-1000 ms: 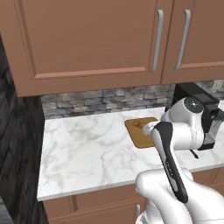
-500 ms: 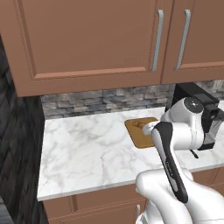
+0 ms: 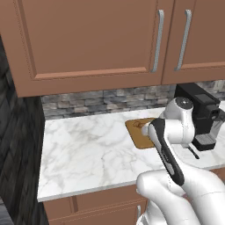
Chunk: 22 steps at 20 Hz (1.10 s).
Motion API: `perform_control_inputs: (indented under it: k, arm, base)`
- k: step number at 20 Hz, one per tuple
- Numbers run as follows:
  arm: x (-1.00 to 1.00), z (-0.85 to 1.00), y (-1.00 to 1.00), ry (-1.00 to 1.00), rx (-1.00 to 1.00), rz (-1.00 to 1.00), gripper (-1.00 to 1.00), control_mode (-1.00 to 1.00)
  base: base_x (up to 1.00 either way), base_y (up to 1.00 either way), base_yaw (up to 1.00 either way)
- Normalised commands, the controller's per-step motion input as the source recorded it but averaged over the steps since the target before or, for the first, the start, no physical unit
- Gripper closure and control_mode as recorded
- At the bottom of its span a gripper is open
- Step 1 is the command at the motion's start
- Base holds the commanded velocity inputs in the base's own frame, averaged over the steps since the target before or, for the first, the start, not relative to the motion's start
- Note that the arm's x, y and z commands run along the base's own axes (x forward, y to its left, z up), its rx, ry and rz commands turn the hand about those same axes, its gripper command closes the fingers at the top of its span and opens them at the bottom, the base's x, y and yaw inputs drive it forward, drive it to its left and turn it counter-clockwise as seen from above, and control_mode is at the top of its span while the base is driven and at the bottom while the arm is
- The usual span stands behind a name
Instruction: Retrieve the sausage and cheese from the fridge and place them on the cutting board on the counter.
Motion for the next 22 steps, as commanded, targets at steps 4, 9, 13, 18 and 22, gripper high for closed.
perform_control_inputs:
  k: [4, 9, 13, 18, 22]
  arm:
    - [0.66, -0.32, -0.10, 0.04, 0.00, 0.00, 1.00, -1.00]
    - [0.42, -0.50, 0.04, -0.09, 0.00, 0.00, 1.00, -1.00]
    - [0.46, -0.41, 0.02, 0.00, 0.00, 0.00, 1.00, -1.00]
    - [0.24, -0.42, 0.00, 0.01, 0.00, 0.00, 1.00, -1.00]
    - [0.23, -0.23, -0.01, 0.15, 0.01, 0.00, 1.00, -1.00]
  base:
    - [0.00, 0.00, 0.00]
    - [0.00, 0.00, 0.00]
    - [0.00, 0.00, 0.00]
    - [0.00, 0.00, 0.00]
    - [0.00, 0.00, 0.00]
